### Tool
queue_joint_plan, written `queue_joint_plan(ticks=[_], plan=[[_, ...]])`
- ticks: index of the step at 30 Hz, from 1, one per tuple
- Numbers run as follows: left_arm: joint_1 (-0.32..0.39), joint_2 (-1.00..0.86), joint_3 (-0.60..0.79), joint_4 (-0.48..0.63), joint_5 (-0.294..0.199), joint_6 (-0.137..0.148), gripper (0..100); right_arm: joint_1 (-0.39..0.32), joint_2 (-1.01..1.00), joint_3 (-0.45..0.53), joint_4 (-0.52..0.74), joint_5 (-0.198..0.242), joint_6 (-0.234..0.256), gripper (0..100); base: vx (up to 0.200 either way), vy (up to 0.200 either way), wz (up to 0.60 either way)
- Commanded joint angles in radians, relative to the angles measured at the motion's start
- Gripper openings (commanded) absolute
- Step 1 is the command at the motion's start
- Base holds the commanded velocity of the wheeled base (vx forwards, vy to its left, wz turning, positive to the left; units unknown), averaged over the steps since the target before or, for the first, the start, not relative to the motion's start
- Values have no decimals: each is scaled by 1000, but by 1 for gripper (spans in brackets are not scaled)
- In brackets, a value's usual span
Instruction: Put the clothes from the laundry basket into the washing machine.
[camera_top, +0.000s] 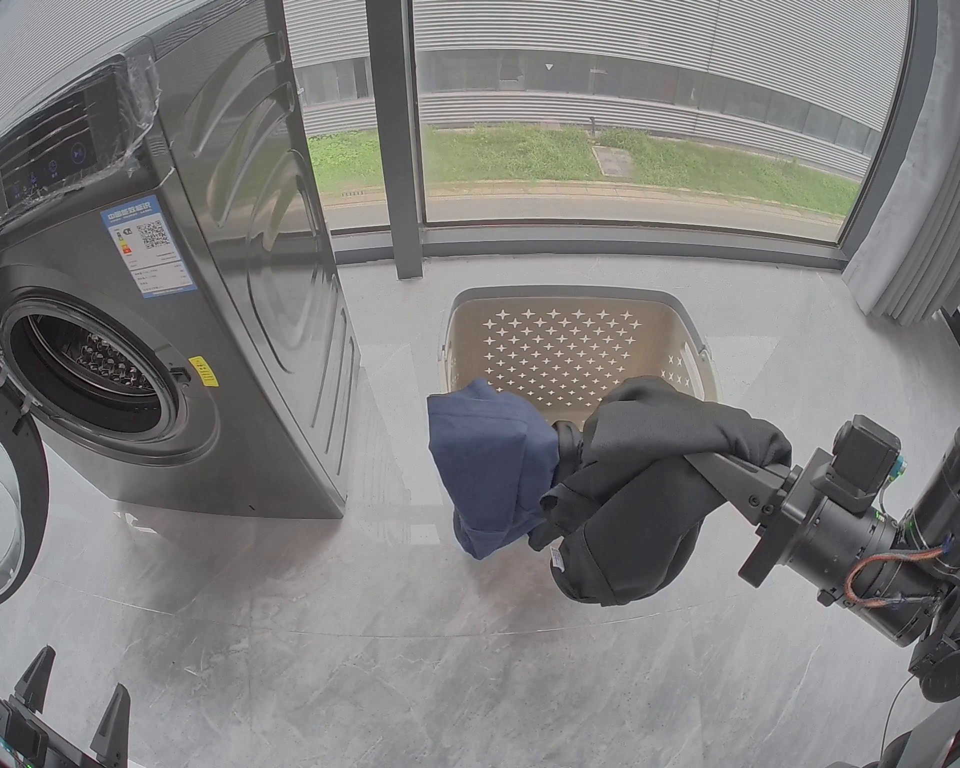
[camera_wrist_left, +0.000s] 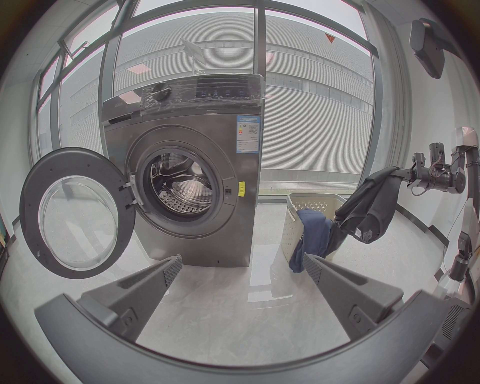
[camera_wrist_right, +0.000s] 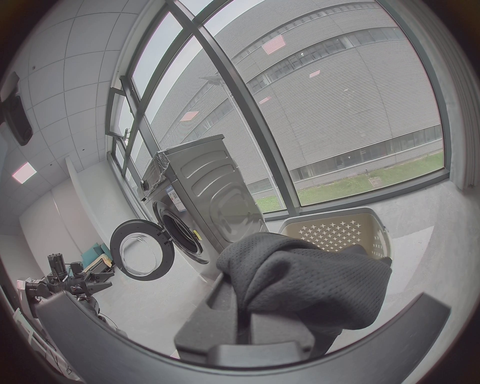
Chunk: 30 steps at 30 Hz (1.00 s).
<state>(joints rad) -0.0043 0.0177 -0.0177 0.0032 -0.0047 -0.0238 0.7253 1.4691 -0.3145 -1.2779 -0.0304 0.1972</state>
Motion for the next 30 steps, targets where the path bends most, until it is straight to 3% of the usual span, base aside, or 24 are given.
queue_joint_plan(ticks=[1, 22, 30], plan=[[0, -10, 15, 0, 0, -1, 100, 0, 19, 2, -9, 4, -2, 0, 0, 200, 0], [0, -10, 16, 0, 0, -2, 100, 31, 53, 2, -49, 6, 4, 0, 0, 200, 0], [0, -10, 16, 0, 0, -1, 100, 16, 69, -3, -52, 0, 4, 0, 0, 0, 0]])
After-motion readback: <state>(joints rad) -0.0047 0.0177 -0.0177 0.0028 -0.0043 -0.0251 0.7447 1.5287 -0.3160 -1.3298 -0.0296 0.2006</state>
